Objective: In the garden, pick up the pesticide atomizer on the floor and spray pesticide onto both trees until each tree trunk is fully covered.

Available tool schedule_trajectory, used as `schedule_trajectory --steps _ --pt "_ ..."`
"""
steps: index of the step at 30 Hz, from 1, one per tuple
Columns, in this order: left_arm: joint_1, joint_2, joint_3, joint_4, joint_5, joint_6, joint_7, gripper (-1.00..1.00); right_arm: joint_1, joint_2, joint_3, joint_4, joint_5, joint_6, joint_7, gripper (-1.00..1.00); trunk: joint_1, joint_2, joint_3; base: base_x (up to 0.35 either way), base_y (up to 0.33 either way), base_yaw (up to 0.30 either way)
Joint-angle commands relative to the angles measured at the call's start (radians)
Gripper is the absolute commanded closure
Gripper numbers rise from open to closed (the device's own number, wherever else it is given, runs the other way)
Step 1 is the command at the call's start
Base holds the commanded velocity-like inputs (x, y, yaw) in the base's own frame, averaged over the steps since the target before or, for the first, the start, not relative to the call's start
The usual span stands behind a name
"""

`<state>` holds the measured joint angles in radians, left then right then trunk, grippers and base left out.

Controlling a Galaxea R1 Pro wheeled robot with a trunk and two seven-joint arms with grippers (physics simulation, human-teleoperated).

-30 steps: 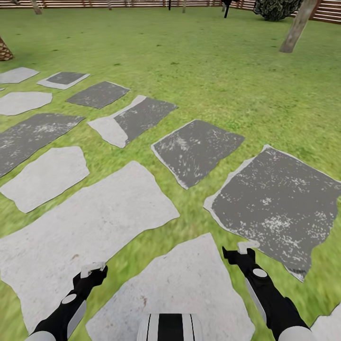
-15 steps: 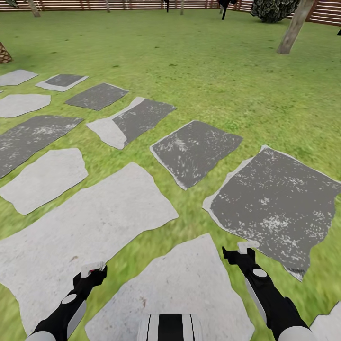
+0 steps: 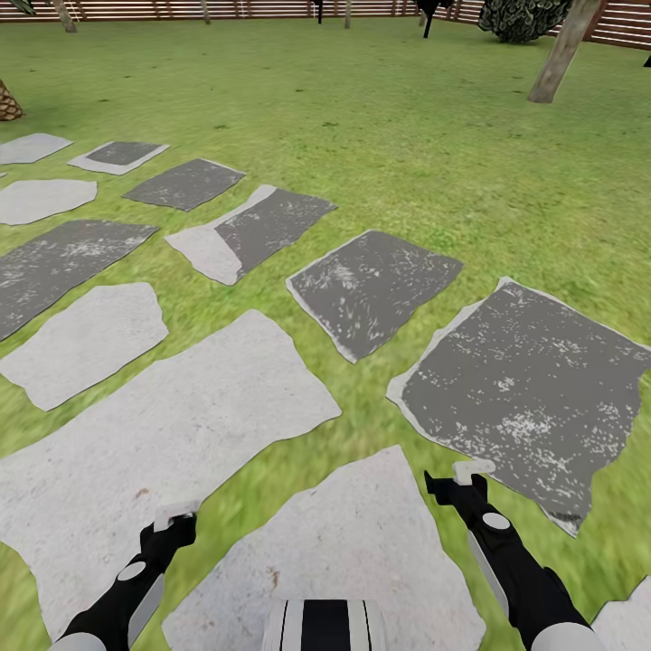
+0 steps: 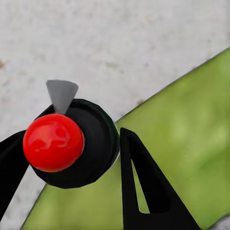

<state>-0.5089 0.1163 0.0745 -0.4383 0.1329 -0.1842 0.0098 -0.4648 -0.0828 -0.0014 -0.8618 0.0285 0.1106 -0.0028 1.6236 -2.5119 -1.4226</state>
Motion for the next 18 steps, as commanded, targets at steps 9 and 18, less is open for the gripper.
schedule_trajectory --steps 9,18 --pt "0.0 0.0 -0.001 0.0 0.01 -0.003 0.001 1.0 0.0 0.0 0.0 -0.002 0.003 0.006 0.0 -1.0 0.0 0.0 -0.001 0.0 0.0 0.0" --pt "-0.001 0.002 0.0 0.0 0.01 -0.001 0.001 1.0 0.0 0.0 0.0 -0.002 0.003 0.006 0.0 -1.0 -0.003 0.001 0.023 0.0 0.0 0.0"
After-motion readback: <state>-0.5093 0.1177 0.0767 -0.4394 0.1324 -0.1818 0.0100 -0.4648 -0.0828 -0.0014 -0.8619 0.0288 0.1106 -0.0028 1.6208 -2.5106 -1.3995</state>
